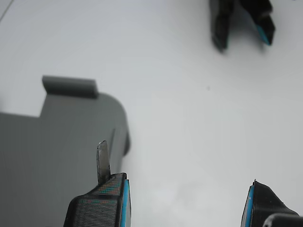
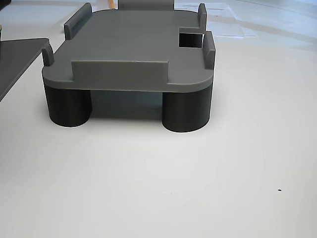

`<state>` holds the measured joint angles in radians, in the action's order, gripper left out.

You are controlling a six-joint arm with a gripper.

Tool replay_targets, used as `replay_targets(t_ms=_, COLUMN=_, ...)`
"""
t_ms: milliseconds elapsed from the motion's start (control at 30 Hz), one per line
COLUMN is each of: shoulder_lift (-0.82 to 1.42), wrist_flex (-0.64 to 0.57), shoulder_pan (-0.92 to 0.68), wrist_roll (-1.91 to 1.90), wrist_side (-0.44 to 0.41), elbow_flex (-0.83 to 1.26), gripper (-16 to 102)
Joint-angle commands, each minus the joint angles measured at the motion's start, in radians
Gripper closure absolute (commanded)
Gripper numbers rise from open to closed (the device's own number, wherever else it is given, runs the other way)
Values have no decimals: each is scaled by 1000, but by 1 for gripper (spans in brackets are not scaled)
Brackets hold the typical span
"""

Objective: Move top rectangular frame to the holder.

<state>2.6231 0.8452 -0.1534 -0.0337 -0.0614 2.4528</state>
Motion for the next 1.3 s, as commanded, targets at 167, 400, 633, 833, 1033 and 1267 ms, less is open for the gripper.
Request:
replay_targets(t_ms=167, shoulder_lift=-235, wrist_flex=268, shoulder_pan=-245, wrist_roll=-92, wrist_side=-61, elbow_flex=-308, gripper=-14)
replay_targets(t_ms=400, shoulder_lift=-413, wrist_flex=517, shoulder_pan=-571, wrist_roll=-422, wrist_side=-166, elbow_flex=-469, gripper=-14)
replay_targets(t_ms=633, shoulder_lift=-563, wrist_flex=658, shoulder_pan=-772, wrist_roll=-620, wrist_side=-121, elbow_flex=-543, gripper=-14)
replay_targets(t_ms=833, shoulder_lift=-578, wrist_flex=684, shoulder_pan=-963, wrist_roll=-795, wrist_side=-155, elbow_flex=-509, gripper=-14)
replay_targets(t_ms=1033, shoulder_lift=-630, wrist_flex=680, shoulder_pan=-1017, wrist_roll=-833, wrist_side=-112, elbow_flex=-486, gripper=-14)
replay_targets(t_ms=1267, shoulder_lift=-689, wrist_flex=660, shoulder_pan=-1045, wrist_roll=-841, wrist_side=-140, elbow_flex=-456, gripper=-9)
